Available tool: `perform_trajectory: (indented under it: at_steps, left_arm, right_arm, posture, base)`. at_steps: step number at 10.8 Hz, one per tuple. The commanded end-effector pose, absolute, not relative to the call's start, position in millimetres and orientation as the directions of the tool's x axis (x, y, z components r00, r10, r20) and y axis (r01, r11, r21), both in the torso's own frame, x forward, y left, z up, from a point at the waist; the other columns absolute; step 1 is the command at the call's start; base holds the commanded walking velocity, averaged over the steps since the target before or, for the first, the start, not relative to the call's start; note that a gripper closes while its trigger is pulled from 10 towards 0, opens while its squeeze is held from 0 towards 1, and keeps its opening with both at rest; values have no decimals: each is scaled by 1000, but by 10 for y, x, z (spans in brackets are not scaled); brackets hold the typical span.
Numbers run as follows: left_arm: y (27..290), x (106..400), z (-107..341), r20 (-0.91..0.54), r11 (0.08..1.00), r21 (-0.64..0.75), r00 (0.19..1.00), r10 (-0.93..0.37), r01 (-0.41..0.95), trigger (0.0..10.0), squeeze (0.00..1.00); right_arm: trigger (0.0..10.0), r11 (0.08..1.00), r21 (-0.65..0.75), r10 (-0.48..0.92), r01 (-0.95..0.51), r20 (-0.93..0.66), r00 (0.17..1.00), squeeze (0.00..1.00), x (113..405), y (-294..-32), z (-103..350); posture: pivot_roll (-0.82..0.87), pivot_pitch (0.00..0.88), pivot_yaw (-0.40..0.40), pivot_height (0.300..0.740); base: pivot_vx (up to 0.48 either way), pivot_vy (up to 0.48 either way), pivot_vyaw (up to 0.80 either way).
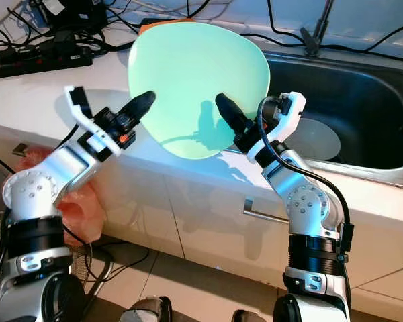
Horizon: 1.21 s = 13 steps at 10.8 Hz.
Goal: Kitchen organization
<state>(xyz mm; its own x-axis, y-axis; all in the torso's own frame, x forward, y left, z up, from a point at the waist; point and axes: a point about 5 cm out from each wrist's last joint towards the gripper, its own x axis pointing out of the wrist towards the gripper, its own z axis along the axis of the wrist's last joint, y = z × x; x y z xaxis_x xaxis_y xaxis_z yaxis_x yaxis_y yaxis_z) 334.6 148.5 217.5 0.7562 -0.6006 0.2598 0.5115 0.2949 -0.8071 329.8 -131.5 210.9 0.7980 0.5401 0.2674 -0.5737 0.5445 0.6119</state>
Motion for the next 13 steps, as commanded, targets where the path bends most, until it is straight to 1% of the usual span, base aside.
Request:
perform_trajectory:
  at_steps: [1,3,5,7,10,12,13]
  left_arm:
    - [1496,3317,2192,292,257,-801,727,-621,541,0,0]
    - [1518,3302,2173,294,250,-803,725,-623,541,0,0]
    - [1534,3290,2107,297,221,-817,718,-630,532,0,0]
    - [1554,3275,2012,275,227,-827,723,-634,514,0,0]
    - [1555,3273,2013,278,223,-827,721,-635,516,0,0]
    - [1528,3285,2026,273,239,-820,723,-635,520,0,0]
    - [1492,3319,2042,238,302,-806,746,-621,509,8157,0]
  right_arm:
    - [0,489,621,544,-613,332,771,0,3241,-1329,2201]
    - [0,463,624,551,-629,353,756,0,3224,-1327,2239]
    - [0,437,619,567,-652,373,734,0,3197,-1289,2276]
    - [0,425,622,567,-658,384,729,0,3187,-1303,2307]
    - [0,419,621,572,-662,386,724,0,3180,-1303,2316]
    - [0,417,619,574,-665,388,721,0,3178,-1297,2325]
    - [0,415,620,575,-666,388,720,0,3175,-1298,2327]
  posture:
    - [75,87,37,740]
    - [75,87,37,740]
    - [75,87,37,740]
    - [75,87,35,740]
    - [75,87,32,740]
    - [75,87,31,740]
    - [75,87,31,740]
  base:
    - [0,0,0]
    - [0,0,0]
    - [0,0,0]
    - [0,0,0]
    - [0,0,0]
    - [0,0,0]
    - [0,0,0]
